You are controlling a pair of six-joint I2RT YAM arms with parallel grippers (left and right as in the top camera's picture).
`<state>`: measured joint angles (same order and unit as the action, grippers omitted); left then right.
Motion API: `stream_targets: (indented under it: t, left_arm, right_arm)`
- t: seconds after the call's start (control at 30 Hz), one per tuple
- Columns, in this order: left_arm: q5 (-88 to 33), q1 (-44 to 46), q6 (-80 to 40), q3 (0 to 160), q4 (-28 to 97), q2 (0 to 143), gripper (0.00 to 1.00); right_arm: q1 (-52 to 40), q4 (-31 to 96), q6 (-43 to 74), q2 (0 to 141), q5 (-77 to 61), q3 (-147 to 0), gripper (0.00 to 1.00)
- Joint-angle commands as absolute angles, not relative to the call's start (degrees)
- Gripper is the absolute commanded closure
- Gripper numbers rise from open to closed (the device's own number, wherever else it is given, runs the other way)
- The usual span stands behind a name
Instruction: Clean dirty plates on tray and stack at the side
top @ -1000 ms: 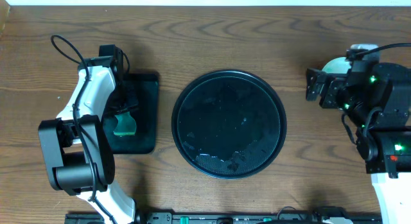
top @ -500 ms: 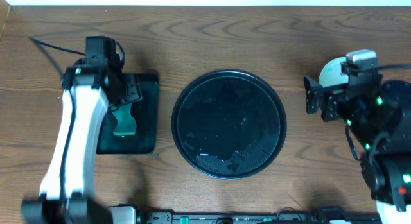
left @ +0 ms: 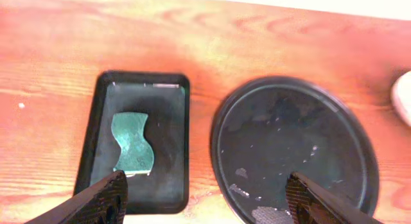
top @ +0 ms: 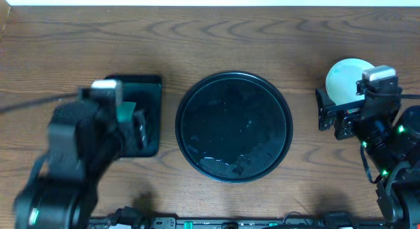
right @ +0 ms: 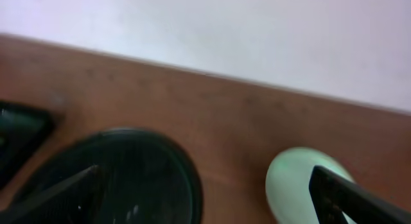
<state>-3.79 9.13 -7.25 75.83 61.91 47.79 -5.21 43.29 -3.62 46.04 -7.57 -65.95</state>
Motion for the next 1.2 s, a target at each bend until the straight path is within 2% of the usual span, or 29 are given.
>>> stream_targets:
  t: [0.0, 0.27, 1.17]
  left_arm:
    - [-3.88, 9.45, -7.11, 76.51, 63.46, 41.54, 0.20]
    - [-3.84, 9.45, -7.11, 76.51, 65.36, 34.74, 0.19]
    - [-3.86, 9.45, -7.09, 76.47, 66.00, 34.72, 0.18]
  right_arm:
    - [-5.67, 46.68, -4.36, 46.22, -8.01, -66.70, 0.01]
    - [-5.67, 52.12, -4.36, 46.46, -7.99, -66.70, 0.01]
    - [-5.67, 67.11, -4.36, 46.46, -7.99, -66.70, 0.01]
